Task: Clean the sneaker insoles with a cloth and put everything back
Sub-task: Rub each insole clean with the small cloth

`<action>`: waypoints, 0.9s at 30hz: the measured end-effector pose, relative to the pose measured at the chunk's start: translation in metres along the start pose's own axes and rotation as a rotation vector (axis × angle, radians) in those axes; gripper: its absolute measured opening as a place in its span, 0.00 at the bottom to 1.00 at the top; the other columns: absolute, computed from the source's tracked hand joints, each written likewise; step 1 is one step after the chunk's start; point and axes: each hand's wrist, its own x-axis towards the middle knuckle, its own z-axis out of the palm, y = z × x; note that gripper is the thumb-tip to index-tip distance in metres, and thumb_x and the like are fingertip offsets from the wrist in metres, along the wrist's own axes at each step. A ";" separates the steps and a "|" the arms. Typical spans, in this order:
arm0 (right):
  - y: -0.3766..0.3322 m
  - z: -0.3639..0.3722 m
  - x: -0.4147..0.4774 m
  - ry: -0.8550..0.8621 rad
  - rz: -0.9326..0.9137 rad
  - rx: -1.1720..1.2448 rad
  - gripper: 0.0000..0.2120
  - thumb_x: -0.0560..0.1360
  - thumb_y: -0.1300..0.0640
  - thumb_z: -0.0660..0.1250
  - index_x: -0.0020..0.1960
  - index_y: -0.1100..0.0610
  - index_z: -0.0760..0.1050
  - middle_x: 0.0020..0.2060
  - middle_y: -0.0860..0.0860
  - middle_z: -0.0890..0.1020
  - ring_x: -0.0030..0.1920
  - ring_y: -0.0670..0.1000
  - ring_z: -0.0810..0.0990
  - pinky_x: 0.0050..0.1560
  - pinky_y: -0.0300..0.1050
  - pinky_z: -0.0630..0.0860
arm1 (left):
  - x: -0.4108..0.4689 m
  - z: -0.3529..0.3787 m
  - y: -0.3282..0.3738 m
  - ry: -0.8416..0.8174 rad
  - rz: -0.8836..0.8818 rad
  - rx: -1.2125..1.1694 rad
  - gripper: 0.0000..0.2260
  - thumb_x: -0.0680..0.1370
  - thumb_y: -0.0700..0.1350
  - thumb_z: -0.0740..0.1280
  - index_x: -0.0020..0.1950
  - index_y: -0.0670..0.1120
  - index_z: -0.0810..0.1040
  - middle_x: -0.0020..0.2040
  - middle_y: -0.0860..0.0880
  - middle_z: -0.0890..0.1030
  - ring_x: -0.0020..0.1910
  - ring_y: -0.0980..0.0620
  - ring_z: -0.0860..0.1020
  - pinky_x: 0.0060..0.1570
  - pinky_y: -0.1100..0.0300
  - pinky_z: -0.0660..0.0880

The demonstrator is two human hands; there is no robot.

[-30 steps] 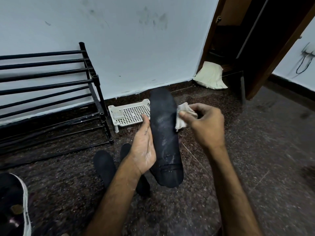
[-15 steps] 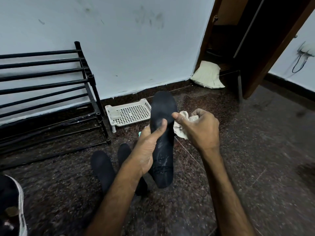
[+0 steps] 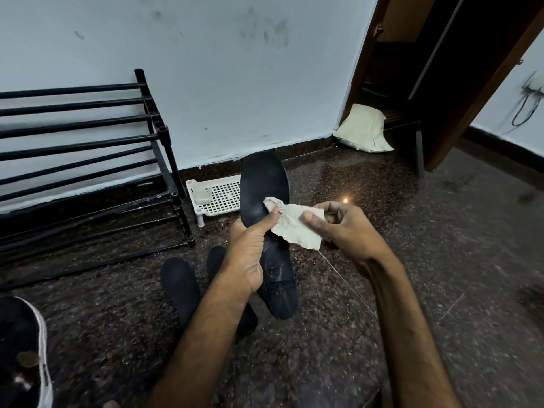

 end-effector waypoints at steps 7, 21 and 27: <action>-0.001 -0.024 -0.004 0.056 -0.043 0.179 0.16 0.70 0.52 0.74 0.49 0.64 0.81 0.44 0.60 0.82 0.41 0.54 0.77 0.42 0.44 0.74 | -0.003 -0.001 0.006 -0.010 -0.141 -0.006 0.17 0.77 0.55 0.70 0.54 0.42 0.84 0.48 0.39 0.86 0.39 0.43 0.84 0.48 0.47 0.81; -0.017 -0.004 -0.006 0.270 -0.284 0.211 0.06 0.77 0.55 0.69 0.42 0.53 0.78 0.42 0.53 0.85 0.42 0.54 0.80 0.42 0.49 0.76 | -0.007 0.002 0.005 -0.029 -0.144 0.063 0.26 0.77 0.65 0.61 0.53 0.43 0.84 0.48 0.40 0.86 0.39 0.43 0.83 0.52 0.44 0.79; -0.015 0.001 -0.004 0.360 -0.351 -0.101 0.03 0.76 0.58 0.71 0.50 0.56 0.81 0.41 0.50 0.83 0.39 0.46 0.80 0.38 0.43 0.79 | 0.002 -0.006 0.002 -0.040 -0.159 0.001 0.31 0.74 0.66 0.63 0.59 0.40 0.82 0.54 0.36 0.84 0.44 0.41 0.83 0.50 0.47 0.80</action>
